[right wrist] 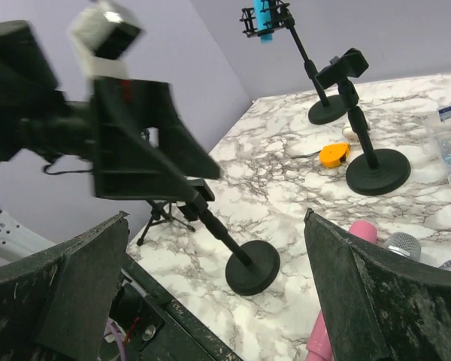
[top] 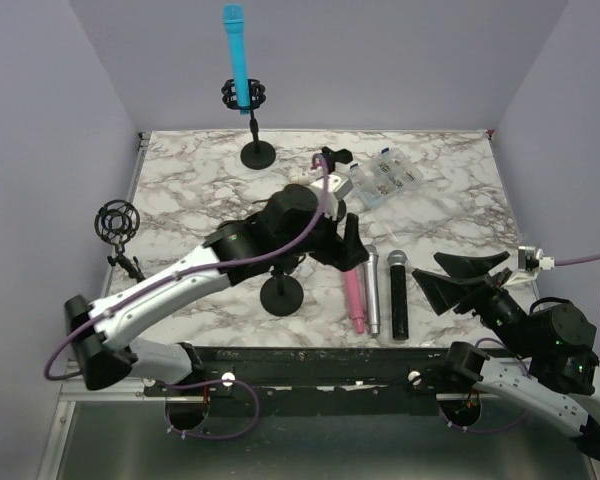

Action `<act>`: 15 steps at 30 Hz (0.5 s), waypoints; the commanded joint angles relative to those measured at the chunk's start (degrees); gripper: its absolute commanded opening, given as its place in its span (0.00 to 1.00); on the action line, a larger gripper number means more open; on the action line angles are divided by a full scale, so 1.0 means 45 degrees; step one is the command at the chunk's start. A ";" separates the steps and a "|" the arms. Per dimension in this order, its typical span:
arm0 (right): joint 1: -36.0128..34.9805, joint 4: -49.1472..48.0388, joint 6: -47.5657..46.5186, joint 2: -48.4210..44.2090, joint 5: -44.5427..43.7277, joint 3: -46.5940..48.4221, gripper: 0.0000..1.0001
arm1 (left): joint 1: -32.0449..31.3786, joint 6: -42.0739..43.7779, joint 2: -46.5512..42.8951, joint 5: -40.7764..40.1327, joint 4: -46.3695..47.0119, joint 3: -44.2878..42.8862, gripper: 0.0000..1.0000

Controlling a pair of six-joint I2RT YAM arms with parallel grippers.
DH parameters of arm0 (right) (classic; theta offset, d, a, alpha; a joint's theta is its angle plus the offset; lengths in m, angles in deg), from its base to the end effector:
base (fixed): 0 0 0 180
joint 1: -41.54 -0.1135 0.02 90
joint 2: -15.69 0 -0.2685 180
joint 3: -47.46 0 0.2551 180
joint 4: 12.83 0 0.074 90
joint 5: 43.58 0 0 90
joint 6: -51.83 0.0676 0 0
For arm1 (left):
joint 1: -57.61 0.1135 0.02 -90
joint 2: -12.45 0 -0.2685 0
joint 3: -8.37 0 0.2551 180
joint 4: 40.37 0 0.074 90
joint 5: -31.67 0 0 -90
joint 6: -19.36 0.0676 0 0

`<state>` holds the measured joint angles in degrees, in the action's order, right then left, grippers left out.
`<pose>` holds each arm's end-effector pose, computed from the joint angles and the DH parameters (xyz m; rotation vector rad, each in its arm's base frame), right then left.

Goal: Remove the microphone from the stand

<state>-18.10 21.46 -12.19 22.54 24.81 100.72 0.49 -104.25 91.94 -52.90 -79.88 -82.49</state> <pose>0.0534 0.0419 0.3590 -0.0893 1.4438 0.9869 0.1823 -0.2938 0.3611 0.5184 2.1792 -1.0293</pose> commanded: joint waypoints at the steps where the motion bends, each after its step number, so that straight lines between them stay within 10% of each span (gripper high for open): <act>1: -0.0068 0.0049 0.0092 0.0013 -0.0286 -0.0156 1.00 | -0.0060 0.2998 -0.3234 0.0773 -0.1376 0.0941 0.72; 10: -0.0079 -0.0274 0.0024 0.0320 -0.0314 -0.0356 1.00 | 0.0310 0.1510 -0.5898 -0.5967 -0.6538 0.1000 0.93; 15: -0.0076 -0.0548 0.0228 0.0623 -0.0144 -0.0354 1.00 | 0.2705 -0.0214 -0.7423 -0.2868 -0.4733 0.3453 0.97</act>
<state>-18.10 20.96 -12.08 24.25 24.66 99.65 4.71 -98.43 62.87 -71.56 -101.54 -75.53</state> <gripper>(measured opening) 0.995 0.966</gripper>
